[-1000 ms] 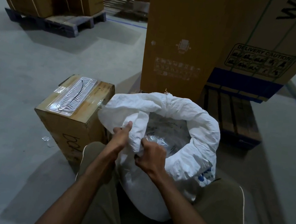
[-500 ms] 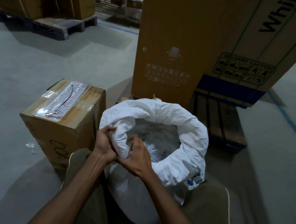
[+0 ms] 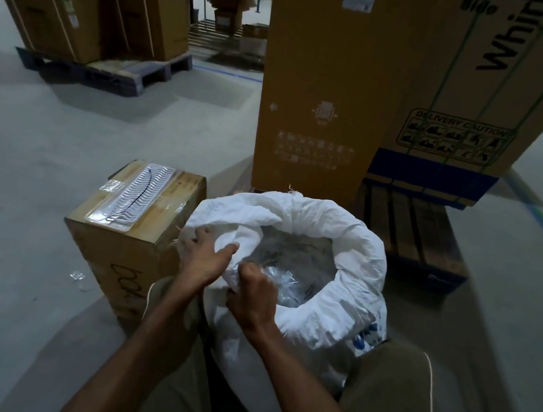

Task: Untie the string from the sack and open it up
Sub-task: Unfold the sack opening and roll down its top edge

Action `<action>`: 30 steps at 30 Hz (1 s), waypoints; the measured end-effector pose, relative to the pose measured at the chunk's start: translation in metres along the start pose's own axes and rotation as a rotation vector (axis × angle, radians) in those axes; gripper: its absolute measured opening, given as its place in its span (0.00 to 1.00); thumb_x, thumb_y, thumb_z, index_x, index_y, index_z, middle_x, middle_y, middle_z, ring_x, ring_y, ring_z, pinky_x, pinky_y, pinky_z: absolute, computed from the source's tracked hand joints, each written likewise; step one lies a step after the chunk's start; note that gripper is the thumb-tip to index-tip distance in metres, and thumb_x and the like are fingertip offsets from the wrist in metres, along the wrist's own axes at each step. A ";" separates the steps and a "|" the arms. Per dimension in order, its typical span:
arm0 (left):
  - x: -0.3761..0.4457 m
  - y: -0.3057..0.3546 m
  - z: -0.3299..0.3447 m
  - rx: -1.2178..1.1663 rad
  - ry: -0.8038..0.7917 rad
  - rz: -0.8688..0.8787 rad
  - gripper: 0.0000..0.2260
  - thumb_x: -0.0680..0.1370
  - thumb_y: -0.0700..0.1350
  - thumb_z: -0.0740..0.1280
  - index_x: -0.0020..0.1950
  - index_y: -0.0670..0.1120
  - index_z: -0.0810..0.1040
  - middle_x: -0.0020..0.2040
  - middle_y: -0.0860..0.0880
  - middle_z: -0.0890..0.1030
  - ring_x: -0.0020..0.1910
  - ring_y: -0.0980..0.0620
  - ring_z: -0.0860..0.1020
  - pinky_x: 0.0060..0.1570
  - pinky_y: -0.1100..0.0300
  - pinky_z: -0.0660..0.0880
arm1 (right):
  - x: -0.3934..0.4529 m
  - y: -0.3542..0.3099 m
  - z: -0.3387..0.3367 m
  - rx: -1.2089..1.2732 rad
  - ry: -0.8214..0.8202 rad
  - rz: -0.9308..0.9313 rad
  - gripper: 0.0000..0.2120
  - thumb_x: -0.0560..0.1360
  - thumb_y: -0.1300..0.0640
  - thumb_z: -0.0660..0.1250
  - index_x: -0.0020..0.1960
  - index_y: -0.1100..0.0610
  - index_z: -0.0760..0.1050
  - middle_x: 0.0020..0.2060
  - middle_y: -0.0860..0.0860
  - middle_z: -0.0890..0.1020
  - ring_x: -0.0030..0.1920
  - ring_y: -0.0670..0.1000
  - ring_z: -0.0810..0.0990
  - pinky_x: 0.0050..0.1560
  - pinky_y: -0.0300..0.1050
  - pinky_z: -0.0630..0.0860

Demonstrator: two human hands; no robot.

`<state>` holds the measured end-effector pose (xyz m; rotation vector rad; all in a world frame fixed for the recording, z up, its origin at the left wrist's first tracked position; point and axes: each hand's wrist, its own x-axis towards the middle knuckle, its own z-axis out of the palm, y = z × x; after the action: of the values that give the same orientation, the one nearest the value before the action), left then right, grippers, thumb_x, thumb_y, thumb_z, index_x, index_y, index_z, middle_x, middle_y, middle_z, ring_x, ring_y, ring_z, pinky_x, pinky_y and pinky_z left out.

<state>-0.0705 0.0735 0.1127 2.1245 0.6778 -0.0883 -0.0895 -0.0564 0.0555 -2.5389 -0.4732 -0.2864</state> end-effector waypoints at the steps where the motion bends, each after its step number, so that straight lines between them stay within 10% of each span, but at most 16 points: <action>1: -0.005 0.001 -0.002 0.001 0.060 0.015 0.40 0.78 0.62 0.68 0.80 0.45 0.54 0.79 0.37 0.59 0.76 0.35 0.64 0.71 0.41 0.67 | -0.002 -0.002 0.001 -0.018 0.006 -0.013 0.13 0.63 0.61 0.69 0.47 0.57 0.73 0.41 0.56 0.80 0.38 0.64 0.81 0.33 0.53 0.77; 9: 0.028 -0.011 0.020 -0.769 -0.156 -0.222 0.24 0.79 0.54 0.69 0.69 0.39 0.75 0.63 0.39 0.80 0.48 0.48 0.80 0.45 0.60 0.79 | -0.006 -0.006 -0.003 -0.112 -0.020 -0.084 0.14 0.64 0.57 0.73 0.46 0.54 0.73 0.39 0.53 0.79 0.35 0.61 0.81 0.30 0.49 0.74; 13: 0.018 0.000 0.008 -1.020 -0.349 -0.184 0.25 0.74 0.54 0.73 0.64 0.38 0.81 0.55 0.38 0.85 0.47 0.41 0.83 0.53 0.49 0.80 | 0.009 0.005 -0.025 0.149 -0.214 -0.029 0.15 0.64 0.46 0.73 0.41 0.52 0.70 0.37 0.47 0.78 0.37 0.53 0.78 0.37 0.51 0.77; 16: 0.016 0.005 -0.001 -0.837 -0.408 -0.051 0.26 0.67 0.58 0.78 0.61 0.46 0.85 0.57 0.42 0.86 0.56 0.39 0.83 0.66 0.43 0.76 | 0.031 0.014 -0.047 0.355 -0.162 -0.004 0.07 0.72 0.57 0.69 0.50 0.54 0.76 0.45 0.51 0.80 0.42 0.51 0.78 0.45 0.59 0.79; 19: 0.015 0.007 0.002 -0.613 -0.342 0.085 0.23 0.64 0.53 0.82 0.58 0.53 0.85 0.58 0.51 0.86 0.60 0.46 0.82 0.63 0.44 0.78 | 0.065 0.015 -0.066 0.000 0.117 -0.116 0.27 0.71 0.58 0.63 0.70 0.54 0.69 0.64 0.56 0.71 0.57 0.55 0.73 0.54 0.56 0.76; 23: 0.010 0.007 0.000 -0.507 -0.286 0.200 0.21 0.66 0.40 0.81 0.55 0.55 0.83 0.55 0.56 0.85 0.57 0.53 0.81 0.49 0.59 0.79 | 0.122 0.007 -0.075 -0.214 -0.226 -0.301 0.28 0.79 0.52 0.62 0.77 0.41 0.62 0.80 0.48 0.55 0.78 0.58 0.53 0.72 0.64 0.55; 26: 0.010 -0.001 -0.006 -0.425 -0.186 0.279 0.21 0.67 0.37 0.81 0.55 0.53 0.81 0.53 0.58 0.82 0.52 0.61 0.79 0.42 0.69 0.75 | 0.157 0.001 -0.082 -0.308 -0.404 -0.386 0.19 0.83 0.51 0.60 0.72 0.47 0.72 0.76 0.52 0.67 0.78 0.56 0.58 0.74 0.60 0.50; 30: 0.006 -0.029 -0.009 -0.352 0.002 0.303 0.17 0.67 0.36 0.80 0.53 0.46 0.82 0.50 0.51 0.83 0.49 0.51 0.82 0.42 0.68 0.76 | 0.196 -0.005 -0.102 -0.534 -0.206 -0.291 0.13 0.82 0.49 0.57 0.58 0.50 0.79 0.57 0.54 0.83 0.60 0.55 0.77 0.70 0.59 0.60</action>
<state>-0.0816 0.0966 0.0946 1.8605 0.3356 0.1870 0.0777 -0.0538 0.2008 -3.0318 -0.9587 -0.2866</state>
